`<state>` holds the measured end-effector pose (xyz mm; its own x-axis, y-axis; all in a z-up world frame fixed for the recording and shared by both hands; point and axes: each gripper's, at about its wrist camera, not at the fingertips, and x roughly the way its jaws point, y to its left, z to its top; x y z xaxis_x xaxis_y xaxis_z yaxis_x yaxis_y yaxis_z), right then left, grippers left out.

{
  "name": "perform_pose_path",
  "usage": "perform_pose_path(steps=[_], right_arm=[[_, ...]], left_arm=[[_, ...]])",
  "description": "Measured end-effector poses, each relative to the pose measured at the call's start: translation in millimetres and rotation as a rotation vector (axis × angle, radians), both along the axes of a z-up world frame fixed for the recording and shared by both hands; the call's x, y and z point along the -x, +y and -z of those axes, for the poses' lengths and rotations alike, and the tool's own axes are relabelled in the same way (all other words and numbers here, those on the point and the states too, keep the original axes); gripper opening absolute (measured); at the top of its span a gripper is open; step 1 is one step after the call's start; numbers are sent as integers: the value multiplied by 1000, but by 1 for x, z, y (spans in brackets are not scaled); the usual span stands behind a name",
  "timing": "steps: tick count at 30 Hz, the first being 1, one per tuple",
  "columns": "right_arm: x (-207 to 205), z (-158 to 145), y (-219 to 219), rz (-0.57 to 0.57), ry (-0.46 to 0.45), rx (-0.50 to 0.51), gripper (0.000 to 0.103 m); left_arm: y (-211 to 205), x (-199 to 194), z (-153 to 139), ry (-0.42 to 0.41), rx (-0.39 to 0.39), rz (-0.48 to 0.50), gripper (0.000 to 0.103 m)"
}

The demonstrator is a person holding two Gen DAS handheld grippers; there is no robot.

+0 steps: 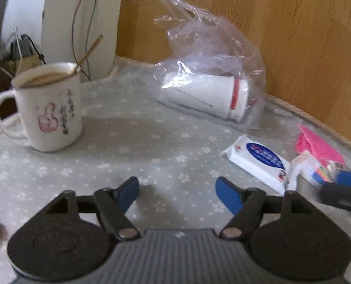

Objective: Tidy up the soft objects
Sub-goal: 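Grasp the white wet-wipes pack with the right gripper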

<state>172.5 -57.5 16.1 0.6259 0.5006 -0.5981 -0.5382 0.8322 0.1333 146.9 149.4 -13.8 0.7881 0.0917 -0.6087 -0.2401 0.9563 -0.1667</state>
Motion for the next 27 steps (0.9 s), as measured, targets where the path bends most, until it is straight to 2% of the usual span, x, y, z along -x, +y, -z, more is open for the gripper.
perform_pose_path(steps=[4,7,10,15,21,24,27], right_arm=[[-50,18,36,-69,11,119,79],[-71,37,44,-89,63,178,84],[-72,36,30,-45,112,104,78],[-30,32,16,-19,89,116,75],[57,27,-18,10,58,148,75],[105,25,-51,96,36,150,75],[136,25,-80,234,31,155,75]], left_arm=[[4,-1,1,-15,35,7,74],[8,-2,1,-23,56,8,74],[4,2,1,-22,51,7,74],[4,2,1,-21,50,11,75],[2,2,1,-19,42,15,75],[-1,0,1,-13,24,29,75],[-11,-1,1,-2,-36,54,75]])
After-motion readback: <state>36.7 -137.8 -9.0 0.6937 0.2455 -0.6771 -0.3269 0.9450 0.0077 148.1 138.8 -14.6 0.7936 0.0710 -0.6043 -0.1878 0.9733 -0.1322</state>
